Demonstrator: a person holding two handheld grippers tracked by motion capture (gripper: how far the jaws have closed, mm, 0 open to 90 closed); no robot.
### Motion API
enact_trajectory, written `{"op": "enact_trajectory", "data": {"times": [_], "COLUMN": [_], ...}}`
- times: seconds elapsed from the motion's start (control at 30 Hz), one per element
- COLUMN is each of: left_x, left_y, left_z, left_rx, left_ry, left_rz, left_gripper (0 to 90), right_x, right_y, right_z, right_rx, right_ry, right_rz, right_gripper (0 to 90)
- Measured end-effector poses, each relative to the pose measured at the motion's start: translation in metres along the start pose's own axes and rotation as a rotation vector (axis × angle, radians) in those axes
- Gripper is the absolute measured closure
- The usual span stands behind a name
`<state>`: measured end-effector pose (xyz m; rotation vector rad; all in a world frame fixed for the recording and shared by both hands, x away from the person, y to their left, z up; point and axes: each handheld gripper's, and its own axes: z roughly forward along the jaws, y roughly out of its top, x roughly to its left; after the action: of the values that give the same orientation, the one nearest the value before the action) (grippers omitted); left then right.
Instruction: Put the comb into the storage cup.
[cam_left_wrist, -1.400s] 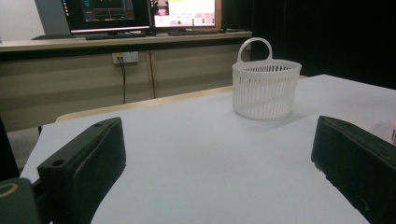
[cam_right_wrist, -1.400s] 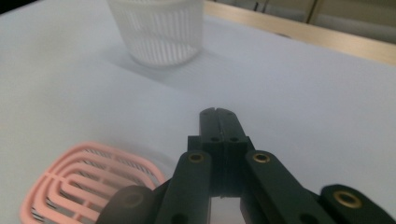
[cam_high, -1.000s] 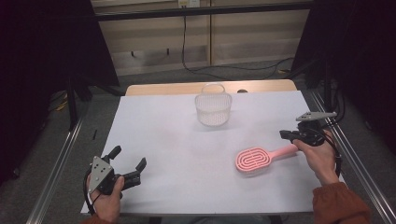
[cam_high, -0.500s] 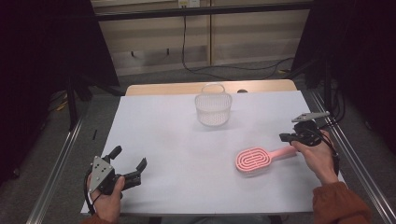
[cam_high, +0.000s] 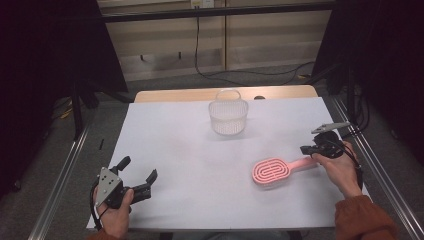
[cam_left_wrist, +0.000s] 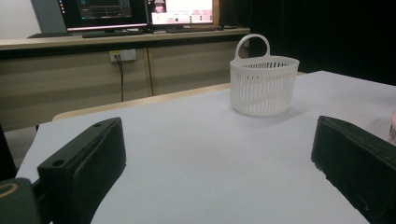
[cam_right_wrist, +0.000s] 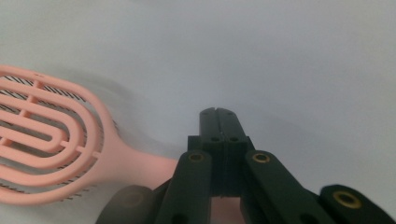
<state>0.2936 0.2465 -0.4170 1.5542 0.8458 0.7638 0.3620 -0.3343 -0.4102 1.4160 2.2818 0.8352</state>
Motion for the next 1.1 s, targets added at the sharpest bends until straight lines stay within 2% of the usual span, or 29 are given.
{"op": "enact_trajectory", "data": {"times": [0.4, 1.1], "left_x": [0.0, 0.001], "left_y": [0.0, 0.0], "left_z": [0.0, 0.0], "left_rx": [-0.001, -0.002], "left_ry": [-0.003, -0.007], "left_rz": [-0.003, -0.014], "left_gripper": [3.1, 3.1], "right_x": [-0.004, -0.002], "right_y": [-0.006, -0.015], "right_z": [0.008, 0.005], "right_rx": [0.065, 0.082], "right_ry": [0.01, 0.015], "right_rz": [0.012, -0.021], "right_gripper": [90.0, 90.0]}}
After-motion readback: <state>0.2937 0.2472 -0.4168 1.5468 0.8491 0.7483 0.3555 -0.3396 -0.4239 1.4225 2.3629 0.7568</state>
